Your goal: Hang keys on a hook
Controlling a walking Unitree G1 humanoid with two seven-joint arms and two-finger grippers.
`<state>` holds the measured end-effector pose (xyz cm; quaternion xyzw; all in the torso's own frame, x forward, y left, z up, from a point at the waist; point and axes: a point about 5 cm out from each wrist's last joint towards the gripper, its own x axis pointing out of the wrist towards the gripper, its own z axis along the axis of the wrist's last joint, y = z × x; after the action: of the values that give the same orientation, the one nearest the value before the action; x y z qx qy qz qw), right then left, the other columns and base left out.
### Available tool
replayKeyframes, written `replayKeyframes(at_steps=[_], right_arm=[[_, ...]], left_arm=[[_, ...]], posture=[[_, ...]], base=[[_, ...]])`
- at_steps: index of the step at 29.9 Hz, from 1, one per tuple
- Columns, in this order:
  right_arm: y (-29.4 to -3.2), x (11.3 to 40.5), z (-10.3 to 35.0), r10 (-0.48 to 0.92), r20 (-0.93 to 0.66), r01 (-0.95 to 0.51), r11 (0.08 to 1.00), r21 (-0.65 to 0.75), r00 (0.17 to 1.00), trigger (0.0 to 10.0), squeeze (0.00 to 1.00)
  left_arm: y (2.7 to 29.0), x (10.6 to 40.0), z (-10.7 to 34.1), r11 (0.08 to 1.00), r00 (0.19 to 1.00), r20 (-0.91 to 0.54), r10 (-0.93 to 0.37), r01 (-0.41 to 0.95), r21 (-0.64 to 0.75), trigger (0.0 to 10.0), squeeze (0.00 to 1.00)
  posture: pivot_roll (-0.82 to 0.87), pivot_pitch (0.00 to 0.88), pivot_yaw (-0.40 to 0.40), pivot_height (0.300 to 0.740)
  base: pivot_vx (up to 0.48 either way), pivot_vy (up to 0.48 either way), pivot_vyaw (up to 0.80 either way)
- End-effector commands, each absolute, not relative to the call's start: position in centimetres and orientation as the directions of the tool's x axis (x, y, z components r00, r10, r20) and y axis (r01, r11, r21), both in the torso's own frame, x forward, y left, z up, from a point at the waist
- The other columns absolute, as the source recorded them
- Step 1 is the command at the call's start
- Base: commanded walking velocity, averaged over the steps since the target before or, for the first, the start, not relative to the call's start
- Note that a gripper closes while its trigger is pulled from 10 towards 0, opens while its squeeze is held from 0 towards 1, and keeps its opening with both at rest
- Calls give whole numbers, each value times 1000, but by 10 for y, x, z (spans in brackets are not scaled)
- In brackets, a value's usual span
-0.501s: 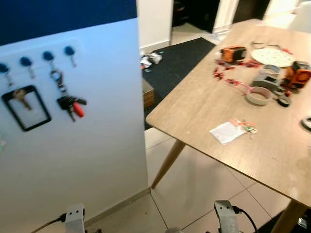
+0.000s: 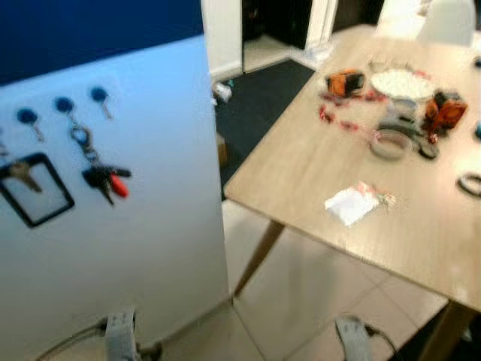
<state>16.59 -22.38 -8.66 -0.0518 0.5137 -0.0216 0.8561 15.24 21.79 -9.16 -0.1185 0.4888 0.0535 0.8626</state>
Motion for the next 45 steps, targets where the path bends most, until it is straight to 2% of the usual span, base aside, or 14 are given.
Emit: replayKeyframes(at_steps=[1, 36, 41, 45], right_arm=[[-219, 157, -92, -74, -892, -16, 996, -91, 446, 10000, 0], [-216, 153, -93, -59, -894, -19, 997, -75, 443, 10000, 0], [-225, 155, -91, -94, -886, 21, 995, -95, 455, 10000, 0], [-258, 152, -84, -228, -867, 150, 972, -178, 444, 10000, 0]], left_arm=[[219, 136, -98, 966, 462, -887, -24, -219, -140, 10000, 0], [220, 133, -98, 973, 455, -890, -29, -191, -129, 10000, 0], [219, 133, -99, 974, 455, -890, -31, -187, -130, 10000, 0], [218, 134, -98, 975, 457, -889, -31, -183, -128, 10000, 0]], posture=[[-130, 54, 85, 740], [-127, 66, 87, 740], [-129, 65, 84, 740], [-134, 62, 80, 740]], base=[[0, 0, -800], [0, 0, -794], [0, 0, 0], [0, 0, 0]])
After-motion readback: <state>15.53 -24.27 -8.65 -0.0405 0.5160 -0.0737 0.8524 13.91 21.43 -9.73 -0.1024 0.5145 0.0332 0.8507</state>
